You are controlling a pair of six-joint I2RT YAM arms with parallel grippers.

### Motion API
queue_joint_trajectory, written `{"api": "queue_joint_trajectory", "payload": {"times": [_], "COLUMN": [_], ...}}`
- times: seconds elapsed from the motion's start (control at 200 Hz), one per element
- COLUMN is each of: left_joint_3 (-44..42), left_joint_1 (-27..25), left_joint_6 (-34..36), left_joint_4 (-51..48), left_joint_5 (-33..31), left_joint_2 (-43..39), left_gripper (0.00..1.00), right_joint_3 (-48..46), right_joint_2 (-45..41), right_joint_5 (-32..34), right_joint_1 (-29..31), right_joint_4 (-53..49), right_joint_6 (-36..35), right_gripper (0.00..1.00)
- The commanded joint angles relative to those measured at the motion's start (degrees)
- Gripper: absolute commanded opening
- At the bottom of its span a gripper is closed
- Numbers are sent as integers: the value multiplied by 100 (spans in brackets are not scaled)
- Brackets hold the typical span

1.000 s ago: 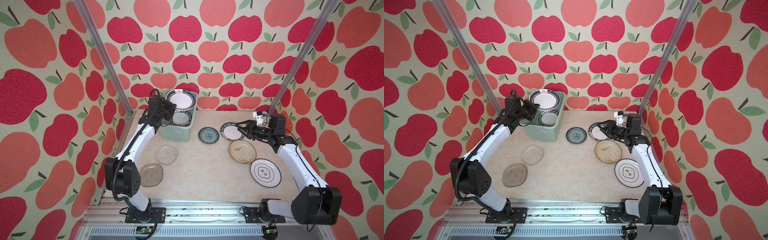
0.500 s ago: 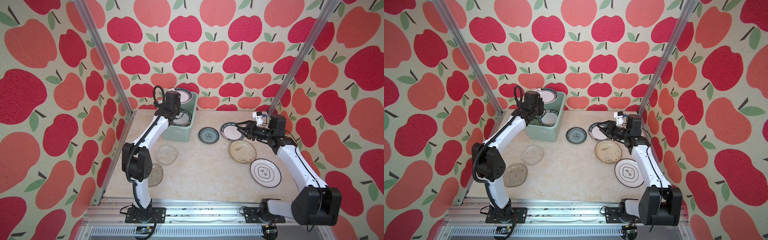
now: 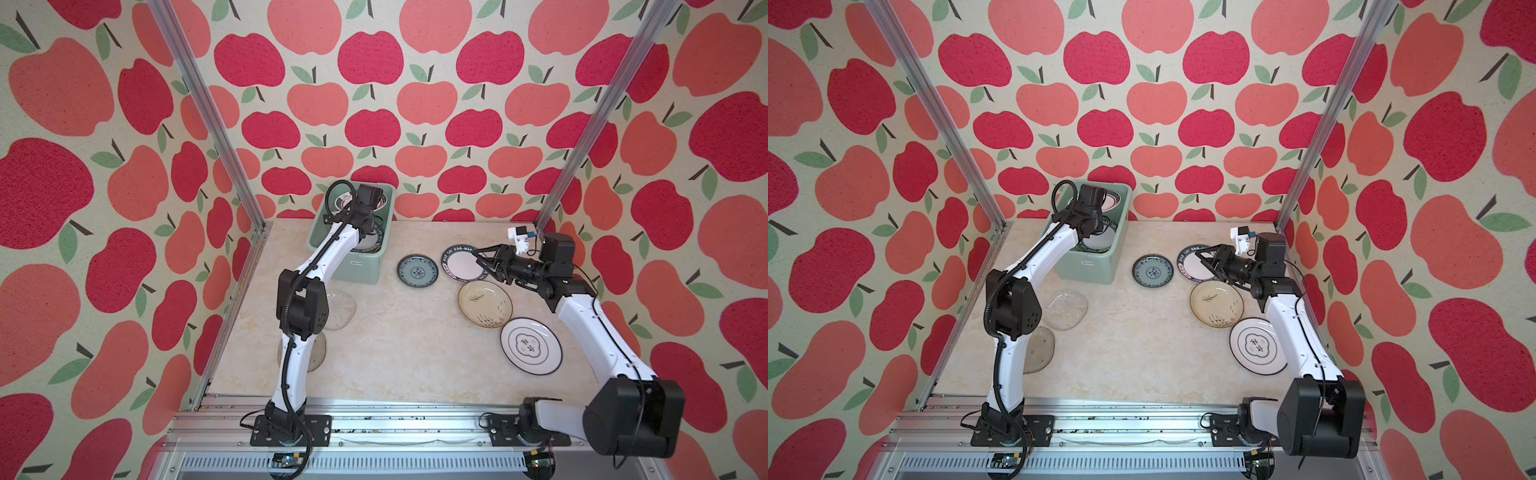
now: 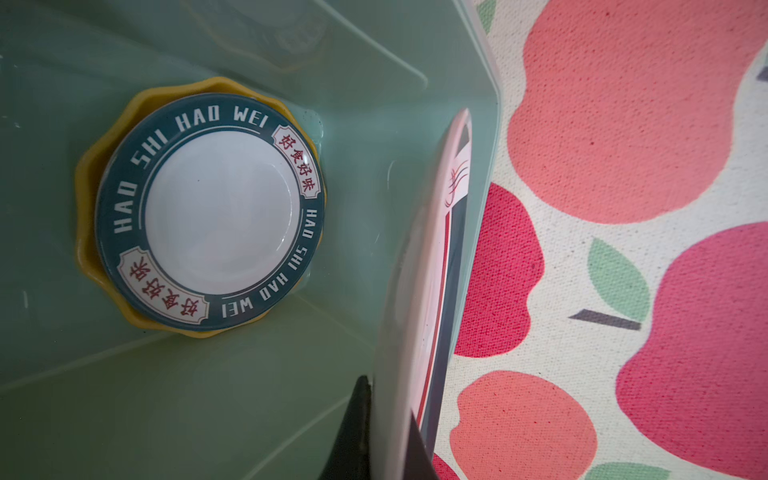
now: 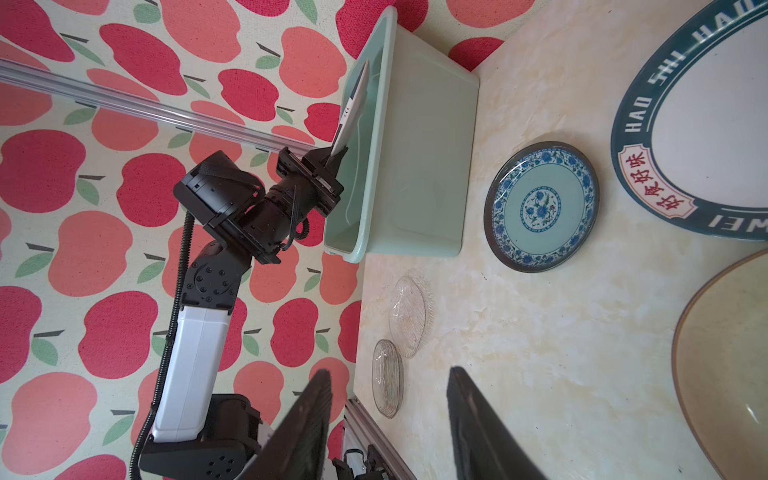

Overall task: Place the plates into the plastic bin on the countertop
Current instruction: 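Lower the red-and-green rimmed plate into the bin onto the stack with the left gripper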

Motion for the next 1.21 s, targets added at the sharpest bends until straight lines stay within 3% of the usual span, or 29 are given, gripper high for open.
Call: {"api": "queue_joint_trajectory", "payload": {"times": [0.0,0.59,1.201], "left_joint_3": [480,1274,1503], "left_joint_1": [34,384,383], "left_joint_6": [-165,199,261], "left_joint_4": [-389,-628,-814], "left_joint_5": [-227,103,288], "left_joint_2": [232,1159,1603], "left_gripper": [0,0,3], "right_joint_3": [-109,-295,-440], "right_joint_2": [-184,-75,18], "right_joint_5": [-92,-132,-175], "right_joint_1": [-36,-49,-54], "right_joint_4": [104,190,394], "right_joint_6": [6,-65,6], "right_gripper": [48,48,47]}}
